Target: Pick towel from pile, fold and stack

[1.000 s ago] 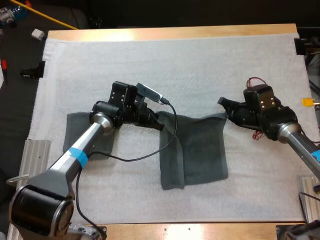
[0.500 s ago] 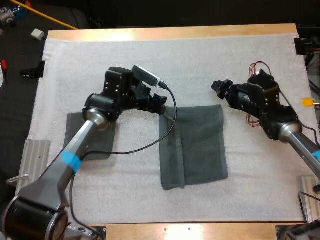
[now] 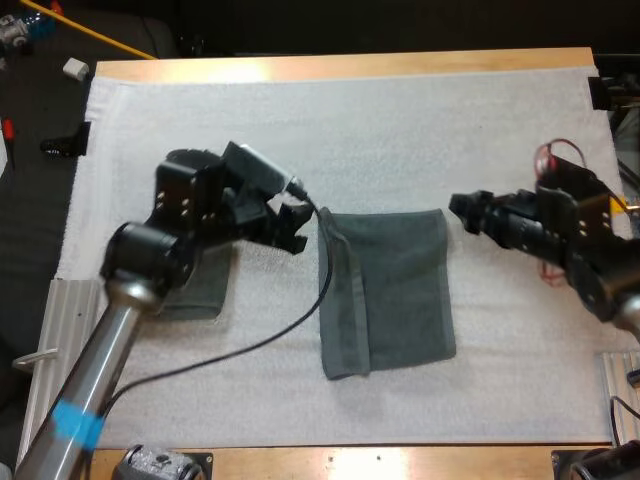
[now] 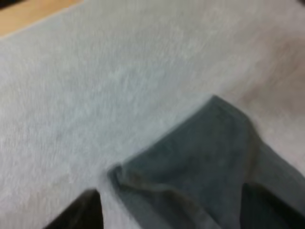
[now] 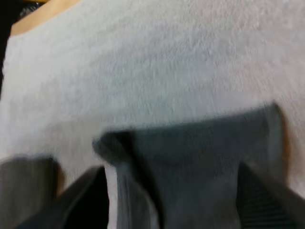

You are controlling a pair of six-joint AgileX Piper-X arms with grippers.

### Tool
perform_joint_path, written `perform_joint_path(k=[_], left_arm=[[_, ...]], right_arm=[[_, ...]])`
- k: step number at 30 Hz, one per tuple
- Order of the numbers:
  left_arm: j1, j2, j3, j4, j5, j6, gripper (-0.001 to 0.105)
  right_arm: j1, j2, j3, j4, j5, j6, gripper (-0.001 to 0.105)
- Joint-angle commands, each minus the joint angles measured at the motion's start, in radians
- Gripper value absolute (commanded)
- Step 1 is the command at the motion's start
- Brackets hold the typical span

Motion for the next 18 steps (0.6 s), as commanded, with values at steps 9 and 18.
perform_joint_path(k=[9,18], left_arm=[[-0.003,-0.292,-0.007,0.318,-0.007,-0.039,0.059],[-0.003,-0.405,-0.006,0.467,-0.007,-0.044,0.059]], right_arm=[[0.006,-0.293,-0.006,0.416,0.016,-0.077,0.056],[0.000,-0.407,-0.009,0.573,0.006,-0.111,0.056]])
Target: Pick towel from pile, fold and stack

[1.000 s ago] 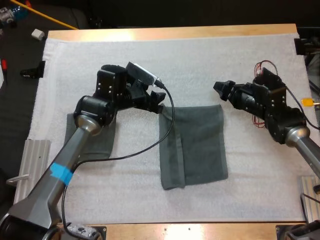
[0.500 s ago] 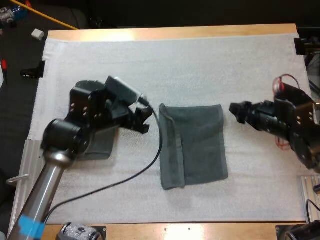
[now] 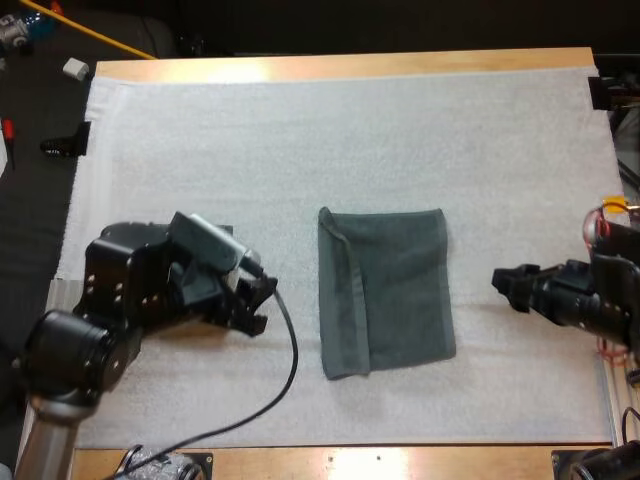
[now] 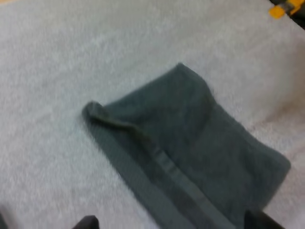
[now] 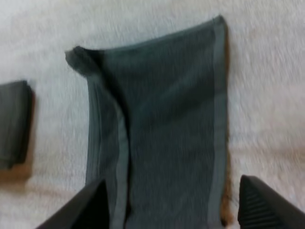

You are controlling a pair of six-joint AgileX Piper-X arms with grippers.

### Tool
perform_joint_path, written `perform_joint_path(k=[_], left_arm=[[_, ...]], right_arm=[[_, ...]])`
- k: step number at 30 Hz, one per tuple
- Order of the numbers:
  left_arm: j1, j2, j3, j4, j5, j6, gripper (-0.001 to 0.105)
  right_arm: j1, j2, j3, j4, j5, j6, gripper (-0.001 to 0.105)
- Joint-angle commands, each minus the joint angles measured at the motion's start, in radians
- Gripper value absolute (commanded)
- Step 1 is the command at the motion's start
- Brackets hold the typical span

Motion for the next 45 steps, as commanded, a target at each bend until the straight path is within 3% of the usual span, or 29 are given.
perform_joint_path(k=[1,8,18,22,31,39,45], left_arm=[[-0.003,-0.055,-0.004,0.075,-0.002,-0.012,0.059],[-0.005,-0.105,0.031,0.156,0.008,-0.020,0.060],[-0.004,-0.167,0.212,0.149,0.054,-0.068,0.060],[-0.005,-0.148,0.230,0.156,0.040,-0.062,0.059],[-0.007,-0.153,0.350,0.106,0.073,-0.084,0.059],[-0.009,-0.160,0.361,0.093,0.093,-0.091,0.059],[-0.005,-0.152,0.356,0.089,0.094,-0.093,0.059]], right_arm=[[-0.001,-0.058,-0.009,0.090,-0.010,-0.026,0.056],[0.000,-0.121,-0.008,0.220,-0.011,-0.046,0.056],[0.000,-0.158,0.018,0.306,-0.003,-0.079,0.057],[-0.003,-0.150,0.038,0.291,-0.012,-0.077,0.055],[-0.008,-0.125,0.254,0.142,-0.061,-0.076,0.055],[-0.008,-0.048,0.393,-0.026,-0.108,-0.051,0.055],[-0.005,0.010,0.420,-0.106,-0.130,-0.042,0.056]])
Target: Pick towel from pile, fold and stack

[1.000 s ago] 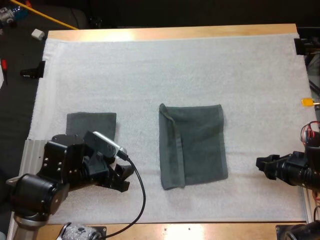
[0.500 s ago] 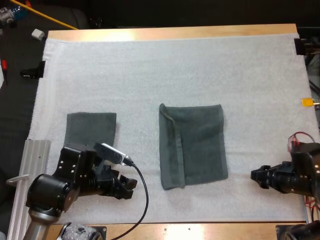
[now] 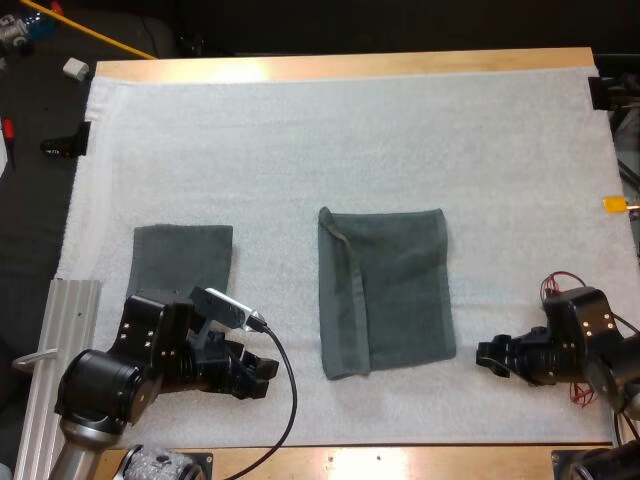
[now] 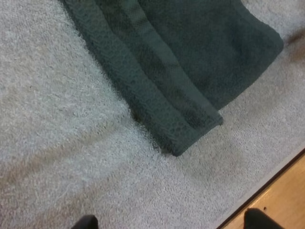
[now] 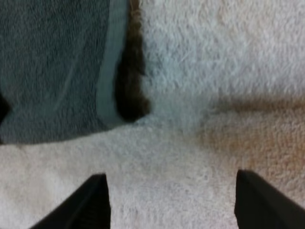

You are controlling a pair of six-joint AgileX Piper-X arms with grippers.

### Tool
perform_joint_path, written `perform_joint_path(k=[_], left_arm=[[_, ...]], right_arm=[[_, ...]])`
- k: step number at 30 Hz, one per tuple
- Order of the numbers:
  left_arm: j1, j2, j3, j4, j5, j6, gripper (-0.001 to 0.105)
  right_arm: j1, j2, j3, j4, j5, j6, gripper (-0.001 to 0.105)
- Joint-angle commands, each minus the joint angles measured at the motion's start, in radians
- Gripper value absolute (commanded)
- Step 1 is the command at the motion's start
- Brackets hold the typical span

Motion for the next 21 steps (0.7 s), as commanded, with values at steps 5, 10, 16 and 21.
perform_joint_path(k=[5,10,16,21], left_arm=[[-0.003,0.004,-0.003,-0.025,0.006,-0.011,0.059],[-0.002,0.005,-0.004,-0.030,0.008,-0.013,0.059],[-0.002,0.003,-0.004,-0.027,0.015,-0.012,0.059],[-0.002,0.002,-0.004,-0.027,0.025,-0.014,0.059]], right_arm=[[-0.002,0.088,0.003,-0.097,-0.042,0.002,0.056],[0.000,0.193,0.001,-0.160,-0.085,0.004,0.055],[-0.002,0.300,0.002,-0.234,-0.145,0.029,0.055],[0.012,0.371,0.003,-0.293,-0.169,0.065,0.055]])
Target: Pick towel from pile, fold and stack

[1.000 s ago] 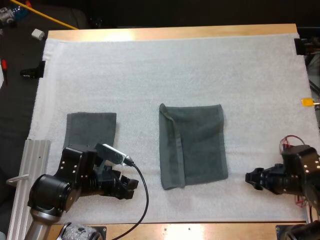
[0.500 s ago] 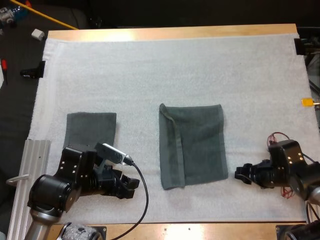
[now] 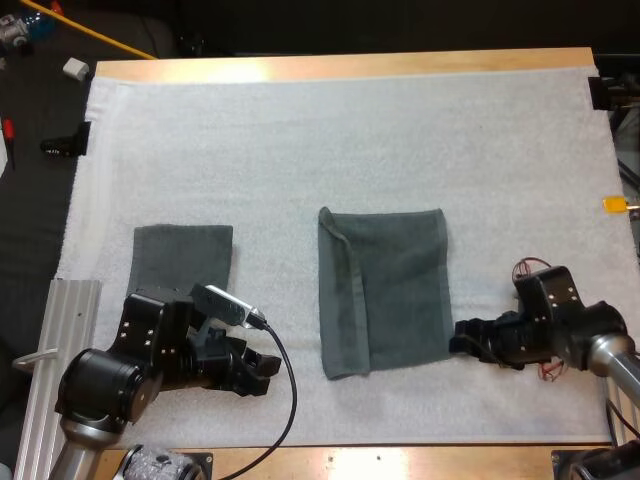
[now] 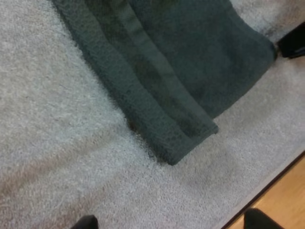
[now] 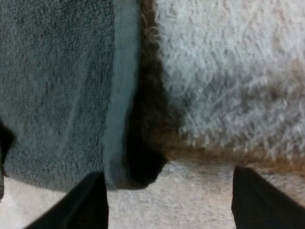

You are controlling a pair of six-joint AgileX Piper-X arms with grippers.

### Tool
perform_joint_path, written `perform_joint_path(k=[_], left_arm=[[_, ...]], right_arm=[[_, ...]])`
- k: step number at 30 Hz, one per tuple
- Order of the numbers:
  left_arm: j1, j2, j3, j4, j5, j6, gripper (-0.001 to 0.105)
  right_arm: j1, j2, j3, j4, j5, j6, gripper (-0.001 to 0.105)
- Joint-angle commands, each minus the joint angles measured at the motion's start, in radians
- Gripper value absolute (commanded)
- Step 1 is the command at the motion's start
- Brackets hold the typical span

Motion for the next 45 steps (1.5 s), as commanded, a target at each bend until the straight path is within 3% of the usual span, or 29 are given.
perform_joint_path(k=[1,14,22,27,30,38,45], left_arm=[[-0.003,0.001,-0.004,-0.002,0.013,-0.007,0.059],[-0.002,0.001,-0.002,-0.003,0.028,-0.008,0.059],[-0.003,0.000,-0.003,-0.003,0.030,-0.008,0.059],[-0.003,0.000,-0.002,-0.005,0.030,-0.007,0.059],[-0.004,-0.001,0.000,-0.019,0.032,-0.005,0.059],[-0.003,0.004,0.009,-0.080,0.041,0.016,0.059],[-0.015,0.084,0.063,-0.131,0.138,0.015,0.059]], right_arm=[[0.017,0.051,0.002,-0.048,-0.034,0.028,0.055],[0.017,0.108,0.004,-0.103,-0.099,0.074,0.052],[0.060,0.125,0.008,-0.115,-0.097,0.117,0.033],[0.056,0.127,0.007,-0.121,-0.093,0.128,0.009],[0.059,0.124,0.004,-0.116,-0.083,0.122,0.000],[0.066,0.057,0.006,-0.063,-0.044,0.104,0.000],[0.066,-0.003,0.008,0.050,0.043,0.060,0.000]])
